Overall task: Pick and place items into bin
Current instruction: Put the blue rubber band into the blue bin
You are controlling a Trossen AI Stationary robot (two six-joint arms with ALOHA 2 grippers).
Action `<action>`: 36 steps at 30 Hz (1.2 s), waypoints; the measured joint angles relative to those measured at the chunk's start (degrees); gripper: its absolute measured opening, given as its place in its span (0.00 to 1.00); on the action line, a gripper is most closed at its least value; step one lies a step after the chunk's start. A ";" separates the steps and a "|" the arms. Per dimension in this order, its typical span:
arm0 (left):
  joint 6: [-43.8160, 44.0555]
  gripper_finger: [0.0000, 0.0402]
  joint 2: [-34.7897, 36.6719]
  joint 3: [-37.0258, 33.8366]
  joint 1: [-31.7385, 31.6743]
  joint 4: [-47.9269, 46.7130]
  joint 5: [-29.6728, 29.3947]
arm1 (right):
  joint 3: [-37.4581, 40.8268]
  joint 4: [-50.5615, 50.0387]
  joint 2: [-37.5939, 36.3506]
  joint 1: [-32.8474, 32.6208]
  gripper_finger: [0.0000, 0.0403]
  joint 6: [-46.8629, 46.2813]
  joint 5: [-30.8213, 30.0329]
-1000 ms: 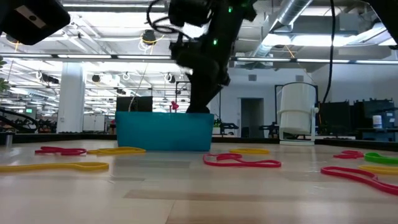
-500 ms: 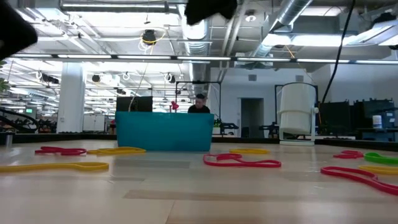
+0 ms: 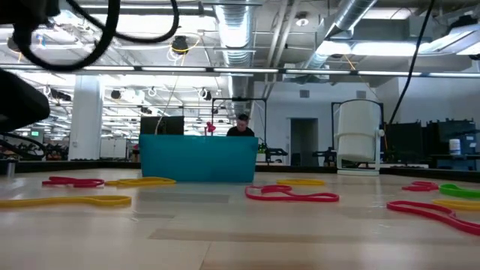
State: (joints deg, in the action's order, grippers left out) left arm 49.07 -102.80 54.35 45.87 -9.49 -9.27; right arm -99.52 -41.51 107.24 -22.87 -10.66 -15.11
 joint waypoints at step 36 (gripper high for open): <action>-0.66 0.26 -1.96 0.20 -1.25 -2.47 1.50 | -0.07 -0.12 -0.13 1.64 0.27 0.15 0.02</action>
State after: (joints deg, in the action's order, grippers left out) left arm 48.41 -104.76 54.54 44.62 -11.96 -7.77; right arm -99.59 -41.63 107.11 -21.23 -10.50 -15.09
